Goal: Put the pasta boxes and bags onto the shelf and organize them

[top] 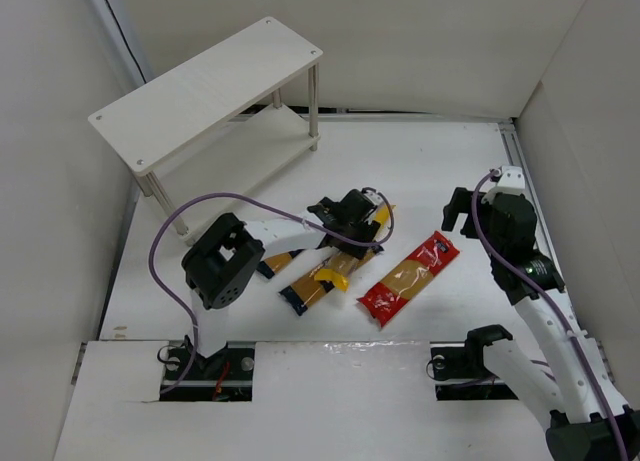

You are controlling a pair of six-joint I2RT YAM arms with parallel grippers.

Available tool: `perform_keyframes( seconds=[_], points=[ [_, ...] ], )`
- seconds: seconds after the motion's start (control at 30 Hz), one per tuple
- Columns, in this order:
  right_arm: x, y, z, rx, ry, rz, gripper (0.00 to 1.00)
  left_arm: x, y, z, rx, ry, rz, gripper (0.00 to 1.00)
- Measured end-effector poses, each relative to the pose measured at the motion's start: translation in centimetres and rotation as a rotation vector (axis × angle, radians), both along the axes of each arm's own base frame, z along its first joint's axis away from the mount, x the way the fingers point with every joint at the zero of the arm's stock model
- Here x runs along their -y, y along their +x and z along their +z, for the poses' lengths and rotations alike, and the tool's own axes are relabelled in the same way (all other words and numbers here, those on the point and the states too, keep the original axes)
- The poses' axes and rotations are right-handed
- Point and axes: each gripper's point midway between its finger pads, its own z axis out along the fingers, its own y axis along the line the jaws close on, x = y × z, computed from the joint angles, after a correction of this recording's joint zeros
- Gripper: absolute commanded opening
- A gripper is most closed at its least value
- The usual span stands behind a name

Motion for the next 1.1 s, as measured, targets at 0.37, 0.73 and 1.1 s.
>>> perform_keyframes(
  seconds=[0.37,0.73,1.1],
  points=[
    [-0.1,0.0,-0.7,-0.019,-0.003,0.008,1.0,-0.4,-0.4,1.8,0.007,-0.014,0.014,0.0],
    [-0.3,0.0,-0.8,-0.022,-0.001,0.02,1.0,-1.9,-0.9,6.2,0.063,-0.056,0.066,0.0],
    [-0.5,0.0,-0.9,-0.027,-0.003,0.031,0.99,-13.5,8.5,12.2,0.256,-0.153,0.779,0.0]
  ],
)
